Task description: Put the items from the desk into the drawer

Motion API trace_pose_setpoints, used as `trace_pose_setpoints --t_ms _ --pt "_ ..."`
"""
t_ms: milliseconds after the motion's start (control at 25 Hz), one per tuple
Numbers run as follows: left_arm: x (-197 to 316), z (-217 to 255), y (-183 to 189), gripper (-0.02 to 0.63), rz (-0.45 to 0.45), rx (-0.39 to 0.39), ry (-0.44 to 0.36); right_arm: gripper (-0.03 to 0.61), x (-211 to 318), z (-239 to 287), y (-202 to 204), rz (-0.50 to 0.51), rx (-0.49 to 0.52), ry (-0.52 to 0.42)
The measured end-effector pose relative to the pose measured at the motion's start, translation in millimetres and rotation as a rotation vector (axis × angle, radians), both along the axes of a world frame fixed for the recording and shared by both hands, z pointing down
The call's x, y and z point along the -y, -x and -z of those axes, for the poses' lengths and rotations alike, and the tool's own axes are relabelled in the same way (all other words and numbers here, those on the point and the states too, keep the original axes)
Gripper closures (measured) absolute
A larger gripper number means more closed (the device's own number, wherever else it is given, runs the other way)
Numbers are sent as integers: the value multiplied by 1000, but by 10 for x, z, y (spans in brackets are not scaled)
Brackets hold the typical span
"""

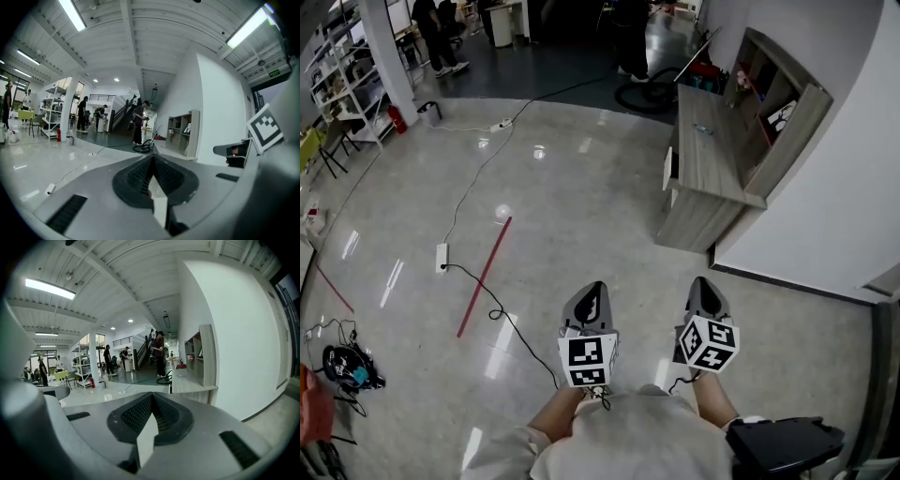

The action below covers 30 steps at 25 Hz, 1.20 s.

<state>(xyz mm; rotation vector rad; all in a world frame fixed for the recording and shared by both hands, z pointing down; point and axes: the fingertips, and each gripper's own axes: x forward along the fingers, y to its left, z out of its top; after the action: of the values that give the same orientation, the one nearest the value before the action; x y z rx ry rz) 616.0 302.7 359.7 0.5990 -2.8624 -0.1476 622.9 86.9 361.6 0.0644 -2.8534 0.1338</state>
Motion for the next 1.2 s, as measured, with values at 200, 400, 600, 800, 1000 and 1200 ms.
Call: trace_pose_setpoints --t_ms 200,400,600,800,1000,1200 --pt "-259 -101 138 617 30 -17 -15 580 -111 -59 94 -3 -21 -25" --pt "-342 -159 232 617 35 -40 -36 580 -182 -79 235 -7 -34 -35" --pt "-427 -248 401 617 55 -45 -33 580 -290 -183 529 19 -46 -36" --pt "-490 -317 774 617 80 -70 -33 580 -452 -177 1006 61 -36 -32" --pt "-398 -280 1223 617 76 -76 -13 580 -405 -184 1456 65 -36 -8" --pt "-237 -234 1690 617 50 -69 39 580 -227 -241 1824 34 -41 24"
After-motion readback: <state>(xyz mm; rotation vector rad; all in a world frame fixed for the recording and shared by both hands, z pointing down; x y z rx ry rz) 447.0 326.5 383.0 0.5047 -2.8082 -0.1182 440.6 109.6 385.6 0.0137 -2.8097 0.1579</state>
